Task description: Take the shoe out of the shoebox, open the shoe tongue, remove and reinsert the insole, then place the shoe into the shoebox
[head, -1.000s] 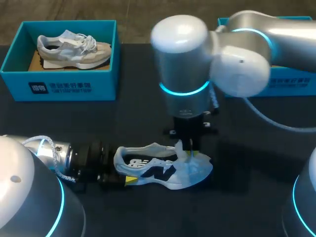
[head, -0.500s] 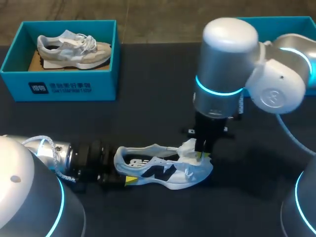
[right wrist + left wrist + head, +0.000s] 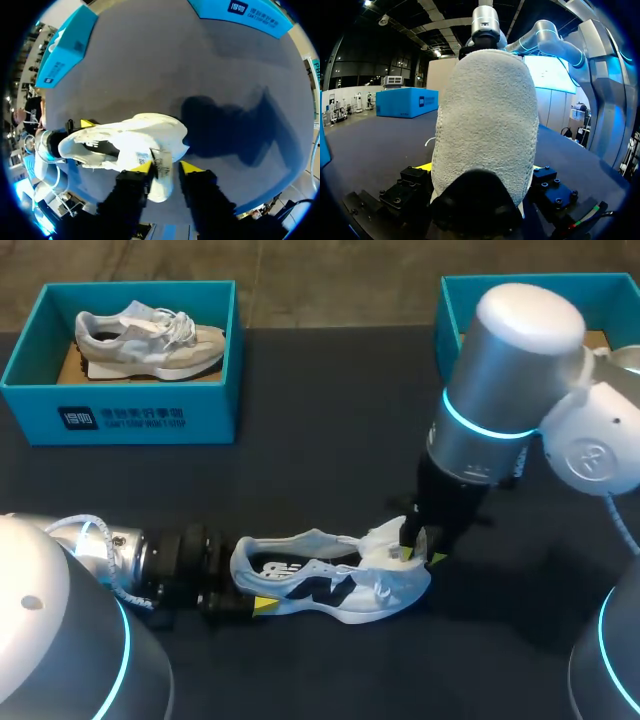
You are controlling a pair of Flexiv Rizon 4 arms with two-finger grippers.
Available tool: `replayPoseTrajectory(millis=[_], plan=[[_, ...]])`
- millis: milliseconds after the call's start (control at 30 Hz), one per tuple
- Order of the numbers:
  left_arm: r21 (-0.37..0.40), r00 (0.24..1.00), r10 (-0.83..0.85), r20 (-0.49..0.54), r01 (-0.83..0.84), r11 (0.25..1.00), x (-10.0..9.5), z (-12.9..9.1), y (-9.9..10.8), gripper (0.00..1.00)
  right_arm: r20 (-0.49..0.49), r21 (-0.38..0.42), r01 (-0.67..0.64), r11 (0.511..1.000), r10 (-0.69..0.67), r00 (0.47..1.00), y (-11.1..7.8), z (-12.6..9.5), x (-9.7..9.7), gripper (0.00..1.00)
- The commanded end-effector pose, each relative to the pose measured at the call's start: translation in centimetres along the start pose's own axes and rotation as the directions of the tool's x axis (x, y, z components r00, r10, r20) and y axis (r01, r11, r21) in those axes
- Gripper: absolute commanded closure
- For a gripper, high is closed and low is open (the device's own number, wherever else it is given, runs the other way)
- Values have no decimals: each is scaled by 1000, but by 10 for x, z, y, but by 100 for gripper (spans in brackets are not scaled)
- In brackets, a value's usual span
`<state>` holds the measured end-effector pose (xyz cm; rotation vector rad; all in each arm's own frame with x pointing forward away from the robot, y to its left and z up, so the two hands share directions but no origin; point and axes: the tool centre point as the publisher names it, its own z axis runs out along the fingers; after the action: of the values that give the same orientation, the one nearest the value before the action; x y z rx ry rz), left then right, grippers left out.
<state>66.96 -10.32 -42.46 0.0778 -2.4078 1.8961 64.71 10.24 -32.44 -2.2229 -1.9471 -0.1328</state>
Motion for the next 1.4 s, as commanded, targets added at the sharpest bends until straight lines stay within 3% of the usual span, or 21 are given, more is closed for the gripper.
replayPoseTrajectory(millis=[33,133,467,667,700,733,767,800,900,967,1067,1167,1267,1400], plan=[[-2,1000,-1,2,1,1000,0,0,6,100,-109,-33,19,999,-23,994,-9,-17,-3,17],[-2,1000,-1,2,1,1000,0,0,6,100,-89,-53,51,997,-55,995,-12,-29,2,1],[-2,1000,-1,2,1,1000,0,0,6,100,104,-60,194,979,-187,977,-13,-69,24,0],[-2,1000,-1,2,1,1000,0,0,6,100,263,-39,376,926,-353,898,-22,-89,51,0],[-2,1000,-1,2,1,1000,0,0,6,100,269,-38,408,912,-384,883,-25,-92,55,17],[-2,1000,-1,2,1,1000,0,0,6,100,288,-30,431,902,-405,868,-27,-94,58,57],[-2,1000,-1,2,1,1000,0,0,6,100,305,-24,461,887,-433,848,-29,-95,62,85],[-2,1000,-1,2,1,1000,0,0,6,100,320,-20,496,868,-464,826,-32,-97,66,100],[-2,1000,-1,2,1,1000,0,0,6,100,324,-9,598,801,-564,760,-39,-101,74,100],[-2,1000,-1,2,1,1000,0,0,6,100,384,-12,626,780,-575,723,-45,-102,79,100],[-2,1000,-1,2,1,1000,0,0,6,100,406,-24,711,703,-643,649,-55,-103,84,100],[-2,1000,-1,2,1,1000,0,0,6,100,403,-45,816,576,-737,542,-65,-103,88,100],[-2,1000,-1,2,1,1000,0,0,6,100,352,-31,926,375,-863,361,-73,-100,91,100],[-2,1000,-1,2,1,1000,0,0,6,100,352,-31,926,375,-863,361,-73,-100,91,100]])
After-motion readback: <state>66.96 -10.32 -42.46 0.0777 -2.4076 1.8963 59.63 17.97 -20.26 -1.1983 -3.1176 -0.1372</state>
